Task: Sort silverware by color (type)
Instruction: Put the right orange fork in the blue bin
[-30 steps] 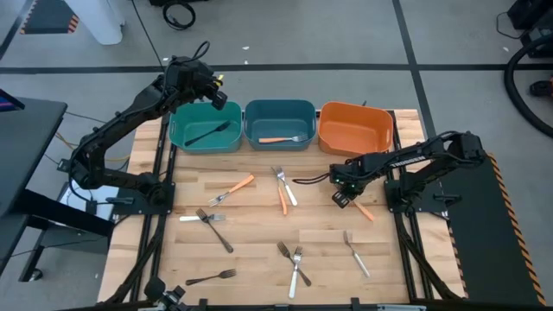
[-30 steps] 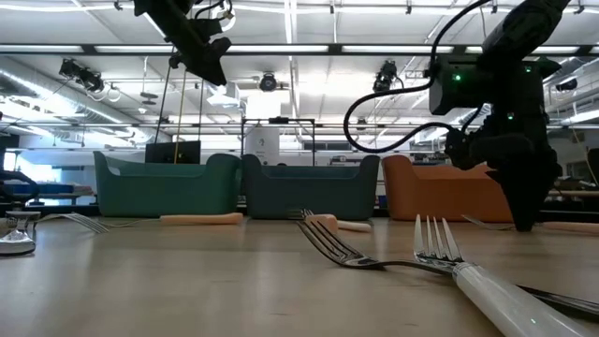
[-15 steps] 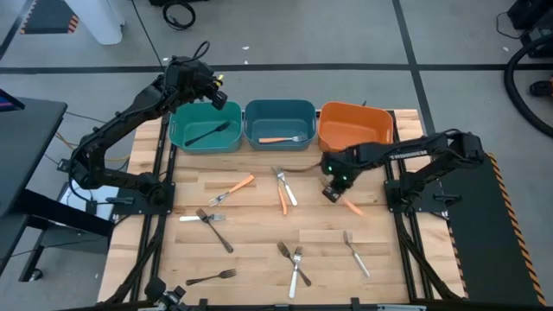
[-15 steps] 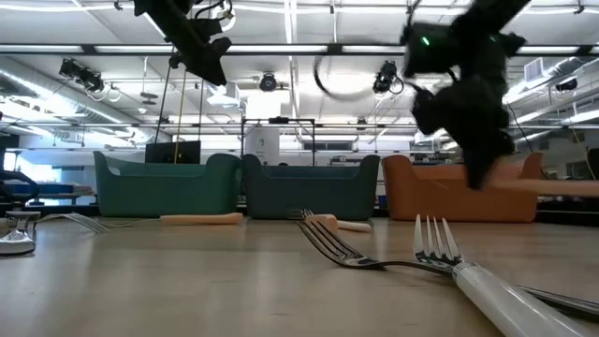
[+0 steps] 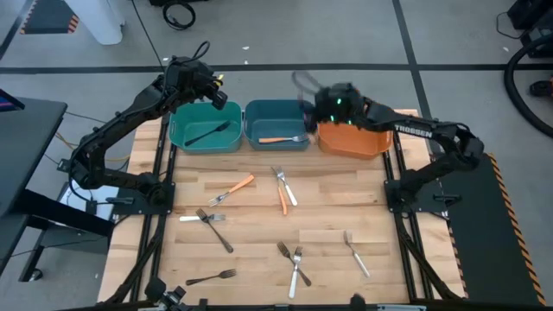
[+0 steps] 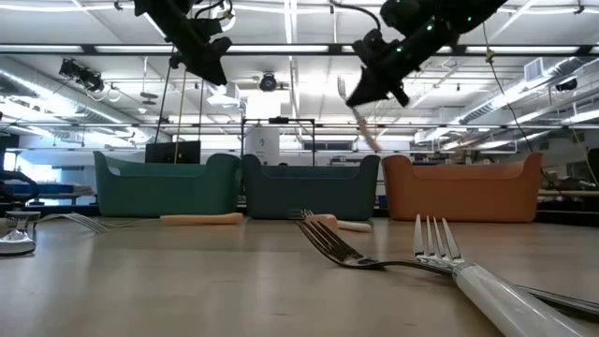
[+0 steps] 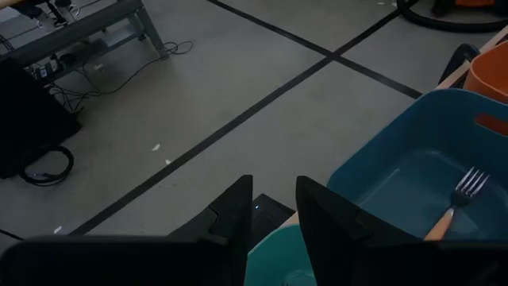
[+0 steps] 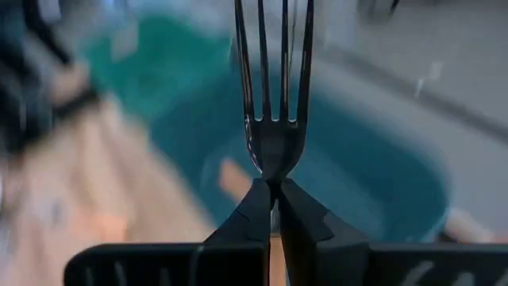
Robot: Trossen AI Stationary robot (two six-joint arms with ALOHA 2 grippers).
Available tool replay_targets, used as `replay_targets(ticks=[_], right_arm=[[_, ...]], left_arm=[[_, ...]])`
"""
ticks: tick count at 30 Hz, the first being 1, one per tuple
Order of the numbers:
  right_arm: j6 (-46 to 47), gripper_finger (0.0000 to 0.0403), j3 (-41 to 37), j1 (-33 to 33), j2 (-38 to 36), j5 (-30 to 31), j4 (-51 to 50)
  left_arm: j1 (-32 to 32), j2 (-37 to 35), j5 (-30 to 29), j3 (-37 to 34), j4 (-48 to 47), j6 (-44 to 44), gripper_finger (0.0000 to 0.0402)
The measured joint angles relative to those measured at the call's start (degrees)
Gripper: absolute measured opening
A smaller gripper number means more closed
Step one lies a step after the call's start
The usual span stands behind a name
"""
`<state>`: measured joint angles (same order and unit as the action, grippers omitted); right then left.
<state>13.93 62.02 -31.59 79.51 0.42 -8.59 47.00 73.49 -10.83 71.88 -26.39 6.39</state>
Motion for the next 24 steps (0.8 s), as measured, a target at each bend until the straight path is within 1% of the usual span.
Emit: replay_targets(ticks=[4, 6, 7, 10, 12, 16, 18, 22, 24], right_arm=[[-1.37, 0.0014, 0.21, -4.28, 2.65, -0.1, 17.16], [-1.66, 0.0014, 0.33, -5.59, 4.82, -1.19, 22.18], [-1.63, 0.0014, 0.63, -6.09, 6.08, -2.86, 22.72], [-2.01, 0.0016, 1.44, -6.87, 9.75, -9.09, 20.14], [-3.76, 0.0017, 1.6, -6.86, 11.19, -11.4, 18.78], [-11.59, 0.0017, 1.73, -6.48, 11.63, -12.41, 15.31], [-15.48, 0.0019, 1.75, -6.48, 11.6, -13.03, 11.87], [-17.92, 0.003, 1.75, -6.46, 12.66, -14.11, 6.05], [-18.82, 0.0038, 1.74, -6.3, 13.42, -13.82, 5.04]], left_arm=[[0.0, 0.0, 1.93, 0.0, 0.02, -2.61, 0.0109], [-0.34, 0.0, 2.83, 0.0, -0.04, -2.8, 0.0109], [-0.46, 0.0, 3.05, 0.0, 0.03, -2.75, 0.0109], [-1.31, 0.0, 3.21, 0.02, -0.08, -2.7, 0.0109], [-1.69, 0.0, 3.27, 0.02, -0.07, -2.28, 0.0109], [-1.9, 0.0, 3.23, 0.02, -0.11, -2.27, 0.0109], [-1.85, 0.0, 3.23, 0.02, -0.06, -2.26, 0.0109], [-1.85, 0.0, 3.23, 0.02, -0.05, -2.23, 0.0109], [-1.86, 0.0, 3.23, 0.02, -0.01, -2.23, 0.0109]])
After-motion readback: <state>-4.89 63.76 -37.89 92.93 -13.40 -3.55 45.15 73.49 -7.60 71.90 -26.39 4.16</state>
